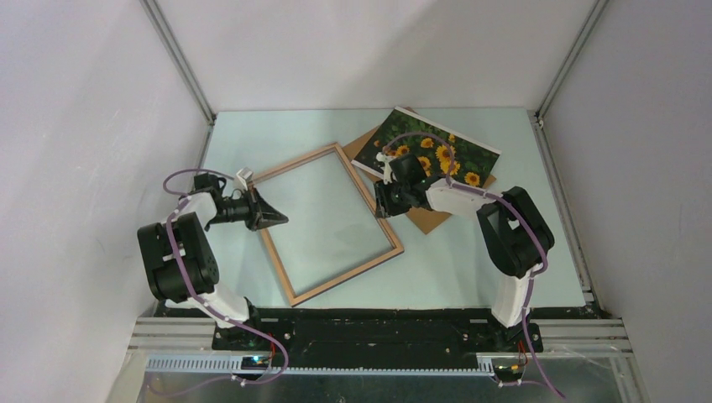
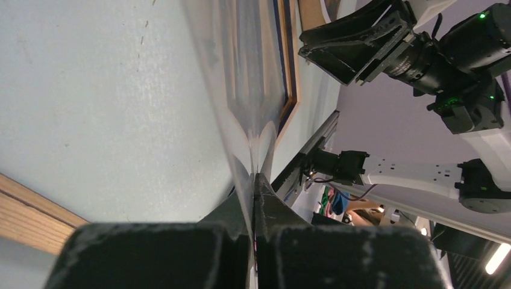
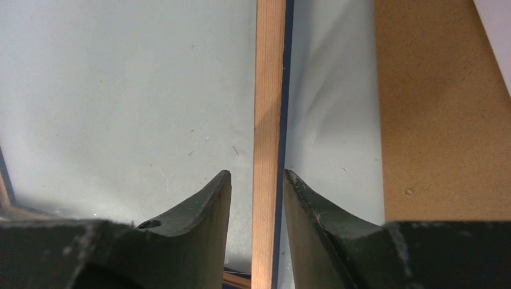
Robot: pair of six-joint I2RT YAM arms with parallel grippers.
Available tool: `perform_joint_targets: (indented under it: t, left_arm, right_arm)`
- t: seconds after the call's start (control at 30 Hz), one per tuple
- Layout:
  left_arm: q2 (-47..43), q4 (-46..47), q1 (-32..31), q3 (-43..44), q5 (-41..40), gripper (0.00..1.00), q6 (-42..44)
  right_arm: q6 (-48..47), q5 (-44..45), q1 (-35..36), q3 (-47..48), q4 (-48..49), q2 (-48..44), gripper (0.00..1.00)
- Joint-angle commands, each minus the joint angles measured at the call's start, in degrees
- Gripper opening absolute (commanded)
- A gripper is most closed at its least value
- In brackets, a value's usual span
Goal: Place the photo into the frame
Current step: Place the photo frame item in the photo frame.
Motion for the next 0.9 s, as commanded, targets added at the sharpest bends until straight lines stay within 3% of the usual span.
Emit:
perform_joint_targets:
  t: [0.0,0.87]
  left_arm:
    - [-1.6,0.6,0.4,0.9,3.8,0.00,-1.7]
    - [3.7,0.5,1.3,1.1,11.2,0.00,-2.8]
  right_arm:
    - [-1.5,-1.2,-0.6,-0.3,2.7,-2.6,0.43]
    - [-3.5,-2.9,-1.7,-0.4,3.0,-3.5,0.45]
